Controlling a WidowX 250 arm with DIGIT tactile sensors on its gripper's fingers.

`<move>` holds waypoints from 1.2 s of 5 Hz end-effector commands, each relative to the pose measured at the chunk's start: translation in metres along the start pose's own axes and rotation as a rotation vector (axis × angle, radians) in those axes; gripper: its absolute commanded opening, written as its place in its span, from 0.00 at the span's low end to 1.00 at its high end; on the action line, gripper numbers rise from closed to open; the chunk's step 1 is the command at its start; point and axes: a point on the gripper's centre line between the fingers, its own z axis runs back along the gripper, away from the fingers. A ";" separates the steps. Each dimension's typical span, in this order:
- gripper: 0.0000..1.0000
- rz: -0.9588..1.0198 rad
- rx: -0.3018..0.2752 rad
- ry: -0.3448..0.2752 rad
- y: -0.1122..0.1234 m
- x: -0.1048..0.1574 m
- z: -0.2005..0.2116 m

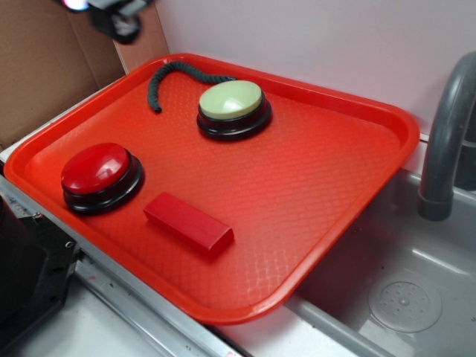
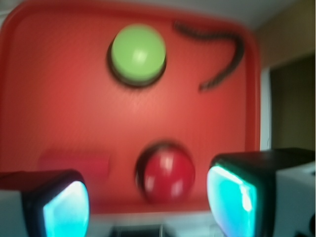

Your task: Push the green button.

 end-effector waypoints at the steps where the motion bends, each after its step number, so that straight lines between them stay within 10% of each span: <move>1: 1.00 0.061 -0.023 -0.112 0.013 0.072 -0.067; 4: 1.00 0.221 -0.091 0.027 0.020 0.077 -0.146; 6: 1.00 0.159 -0.051 0.029 0.023 0.079 -0.107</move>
